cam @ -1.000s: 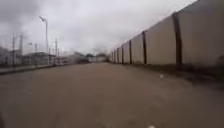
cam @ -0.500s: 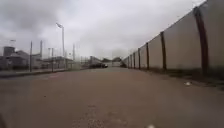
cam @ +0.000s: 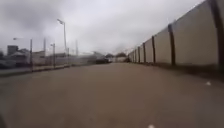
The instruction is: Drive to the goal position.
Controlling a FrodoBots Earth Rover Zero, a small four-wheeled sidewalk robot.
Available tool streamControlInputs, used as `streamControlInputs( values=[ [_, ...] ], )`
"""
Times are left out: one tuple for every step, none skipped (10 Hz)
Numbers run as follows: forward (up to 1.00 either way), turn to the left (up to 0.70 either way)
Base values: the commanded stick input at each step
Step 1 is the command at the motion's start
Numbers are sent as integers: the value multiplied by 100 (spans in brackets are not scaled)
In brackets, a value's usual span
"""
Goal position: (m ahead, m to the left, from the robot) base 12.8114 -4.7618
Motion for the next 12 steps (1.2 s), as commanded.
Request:
streamControlInputs(
  values=[
    [100,0],
    [100,0],
    [100,0],
    [100,0],
    [100,0],
    [100,0],
    [100,0],
    [100,0],
    [100,0],
    [100,0],
    [100,0],
    [100,0]
  ],
)
